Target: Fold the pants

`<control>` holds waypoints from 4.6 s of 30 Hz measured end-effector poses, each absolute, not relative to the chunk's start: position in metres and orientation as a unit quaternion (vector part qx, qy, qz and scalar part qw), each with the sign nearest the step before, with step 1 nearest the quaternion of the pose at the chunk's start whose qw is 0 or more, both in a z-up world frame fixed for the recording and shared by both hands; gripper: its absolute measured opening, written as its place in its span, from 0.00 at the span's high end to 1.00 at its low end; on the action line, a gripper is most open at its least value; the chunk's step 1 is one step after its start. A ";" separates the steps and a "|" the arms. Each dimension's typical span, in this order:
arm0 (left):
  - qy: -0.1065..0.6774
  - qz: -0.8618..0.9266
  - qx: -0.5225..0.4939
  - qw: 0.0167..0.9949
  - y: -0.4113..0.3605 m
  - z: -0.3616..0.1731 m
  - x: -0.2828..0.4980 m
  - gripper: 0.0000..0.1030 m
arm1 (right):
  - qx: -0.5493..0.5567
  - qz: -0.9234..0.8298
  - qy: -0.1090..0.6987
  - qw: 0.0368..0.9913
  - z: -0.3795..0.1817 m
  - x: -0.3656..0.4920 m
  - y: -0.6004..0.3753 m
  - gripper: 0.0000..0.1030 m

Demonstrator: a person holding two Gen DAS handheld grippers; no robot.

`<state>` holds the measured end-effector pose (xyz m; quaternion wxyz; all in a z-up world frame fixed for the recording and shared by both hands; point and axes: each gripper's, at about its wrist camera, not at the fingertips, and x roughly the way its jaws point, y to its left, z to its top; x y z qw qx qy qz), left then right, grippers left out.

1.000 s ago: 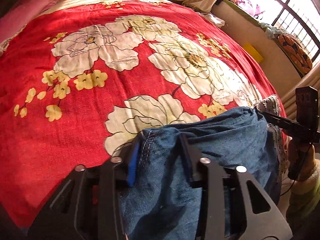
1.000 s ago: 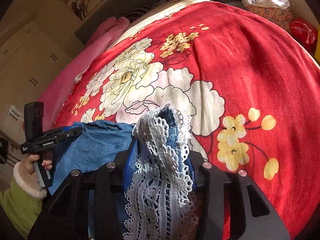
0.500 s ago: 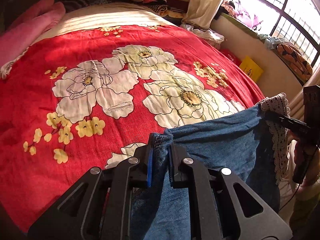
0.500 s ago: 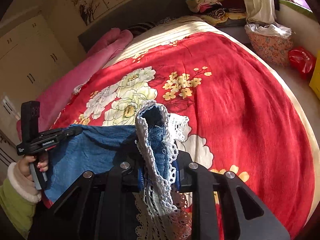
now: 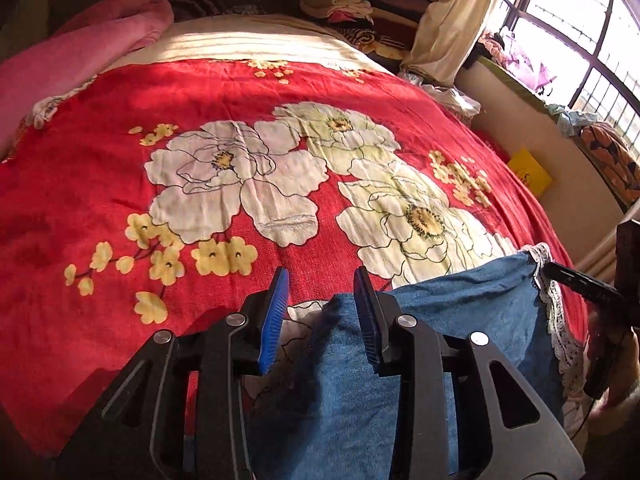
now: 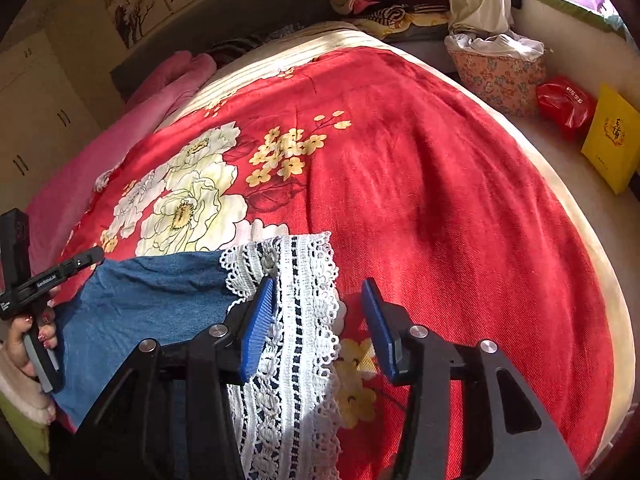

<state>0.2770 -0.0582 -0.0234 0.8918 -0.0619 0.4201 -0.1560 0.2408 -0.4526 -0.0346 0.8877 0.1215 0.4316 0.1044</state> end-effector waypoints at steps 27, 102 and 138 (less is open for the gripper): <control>0.356 -0.021 -0.113 0.927 0.105 0.018 0.053 0.19 | 0.204 0.098 0.398 0.889 -0.026 0.075 -0.453 0.23; 0.298 0.007 -0.141 0.944 0.092 0.061 0.023 0.29 | 0.108 0.168 0.377 0.905 0.014 0.080 -0.362 0.32; 0.392 -0.126 -0.004 0.911 -0.084 0.004 0.121 0.10 | 0.174 0.127 0.387 0.897 -0.017 0.069 -0.429 0.21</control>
